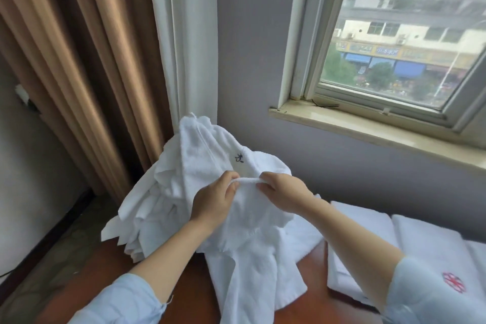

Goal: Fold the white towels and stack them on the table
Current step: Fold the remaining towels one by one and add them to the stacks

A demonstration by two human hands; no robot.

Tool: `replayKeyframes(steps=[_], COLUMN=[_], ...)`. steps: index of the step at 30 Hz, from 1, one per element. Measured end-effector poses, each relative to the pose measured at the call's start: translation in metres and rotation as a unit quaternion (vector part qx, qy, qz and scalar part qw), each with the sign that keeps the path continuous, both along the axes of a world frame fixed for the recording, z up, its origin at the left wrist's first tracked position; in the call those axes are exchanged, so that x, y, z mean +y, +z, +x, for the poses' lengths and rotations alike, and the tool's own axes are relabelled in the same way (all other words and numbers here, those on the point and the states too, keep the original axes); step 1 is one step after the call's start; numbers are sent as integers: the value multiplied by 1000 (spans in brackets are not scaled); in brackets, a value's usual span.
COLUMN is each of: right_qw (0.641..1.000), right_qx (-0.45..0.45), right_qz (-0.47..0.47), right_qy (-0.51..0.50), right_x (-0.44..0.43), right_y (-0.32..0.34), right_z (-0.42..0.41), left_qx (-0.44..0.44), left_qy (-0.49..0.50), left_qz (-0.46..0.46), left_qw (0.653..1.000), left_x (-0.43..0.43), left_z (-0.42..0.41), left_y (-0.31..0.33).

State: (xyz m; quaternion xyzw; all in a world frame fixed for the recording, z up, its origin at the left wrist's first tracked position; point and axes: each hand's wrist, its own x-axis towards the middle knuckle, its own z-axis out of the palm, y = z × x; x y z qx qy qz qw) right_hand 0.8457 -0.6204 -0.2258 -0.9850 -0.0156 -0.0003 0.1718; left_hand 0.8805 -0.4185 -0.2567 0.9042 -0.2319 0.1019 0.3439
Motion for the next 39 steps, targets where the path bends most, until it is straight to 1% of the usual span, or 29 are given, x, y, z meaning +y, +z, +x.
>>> replayKeyframes(steps=[3, 7, 12, 17, 20, 23, 26, 29, 32, 34, 36, 38, 39], right_qw=[1000, 995, 982, 967, 964, 957, 949, 946, 953, 958, 951, 943, 940], right_qx=[20, 54, 94, 157, 182, 201, 238, 261, 234, 195, 170, 169, 170], right_qz=[14, 76, 149, 185, 170, 174, 166, 127, 58, -11, -48, -48, -28], right_qy=[-12, -40, -60, -77, -97, -114, -124, -147, -182, -209, -253, -281, -295], right_x=[-5, -13, -23, -45, -59, -73, -89, -107, -131, -149, -164, -176, -179], right_y=[-7, -25, -58, -86, -100, -109, -117, -125, -128, -128, -126, -126, -126], right_z=[-50, -116, -197, -269, -307, -343, -378, -414, -448, -466, -477, -484, -486], left_qx=[19, 42, 111, 166, 190, 213, 246, 258, 264, 243, 202, 172, 161], left_qy=[-16, -39, -49, -80, -102, -121, -147, -173, -190, -203, -217, -234, -244], left_qz=[11, 26, 26, 70, 95, 114, 150, 190, 191, 183, 180, 184, 188], left_qw=[1000, 998, 992, 980, 972, 963, 946, 931, 926, 931, 938, 939, 938], left_x=[-10, -20, -33, -52, -67, -84, -102, -120, -138, -151, -163, -174, -179], left_z=[-37, -95, -169, -230, -263, -292, -315, -334, -350, -358, -361, -361, -361], left_y=[-4, -15, -38, -60, -69, -78, -89, -101, -109, -110, -111, -110, -110])
